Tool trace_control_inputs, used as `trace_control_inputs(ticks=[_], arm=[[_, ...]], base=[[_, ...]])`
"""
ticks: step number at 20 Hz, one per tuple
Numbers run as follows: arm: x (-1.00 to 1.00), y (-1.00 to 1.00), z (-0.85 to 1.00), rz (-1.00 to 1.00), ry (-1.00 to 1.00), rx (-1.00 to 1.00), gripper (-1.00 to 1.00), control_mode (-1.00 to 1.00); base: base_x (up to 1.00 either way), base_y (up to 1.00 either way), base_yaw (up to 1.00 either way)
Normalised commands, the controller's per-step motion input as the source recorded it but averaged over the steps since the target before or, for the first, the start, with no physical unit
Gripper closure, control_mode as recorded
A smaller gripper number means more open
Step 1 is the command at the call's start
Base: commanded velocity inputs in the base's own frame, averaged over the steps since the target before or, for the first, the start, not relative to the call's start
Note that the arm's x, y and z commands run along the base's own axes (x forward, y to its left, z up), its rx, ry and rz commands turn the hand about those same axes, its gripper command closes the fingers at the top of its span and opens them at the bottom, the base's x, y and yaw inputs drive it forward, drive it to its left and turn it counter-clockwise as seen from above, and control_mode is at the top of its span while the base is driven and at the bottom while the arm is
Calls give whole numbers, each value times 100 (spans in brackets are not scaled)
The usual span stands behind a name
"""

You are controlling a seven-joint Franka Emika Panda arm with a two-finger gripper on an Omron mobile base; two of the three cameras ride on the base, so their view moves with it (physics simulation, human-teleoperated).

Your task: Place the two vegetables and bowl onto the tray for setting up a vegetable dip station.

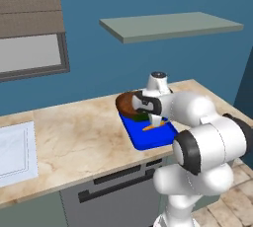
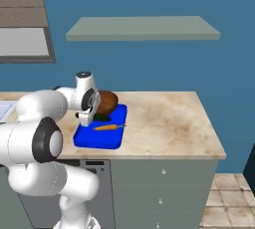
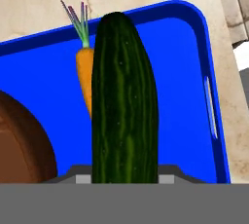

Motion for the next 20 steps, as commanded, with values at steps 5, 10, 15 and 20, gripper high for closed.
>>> trace_control_inputs(ticks=[5, 10, 15, 20], arm=[[13, -44, -41, 8, 0, 0, 100, -100], [-17, -12, -42, 4, 3, 0, 100, -100], [-1, 0, -27, 0, -1, 0, 100, -100], [0, -1, -15, 0, -4, 1, 100, -100]], base=[[0, 0, 0], [0, 0, 0], [0, 0, 0], [0, 0, 0]])
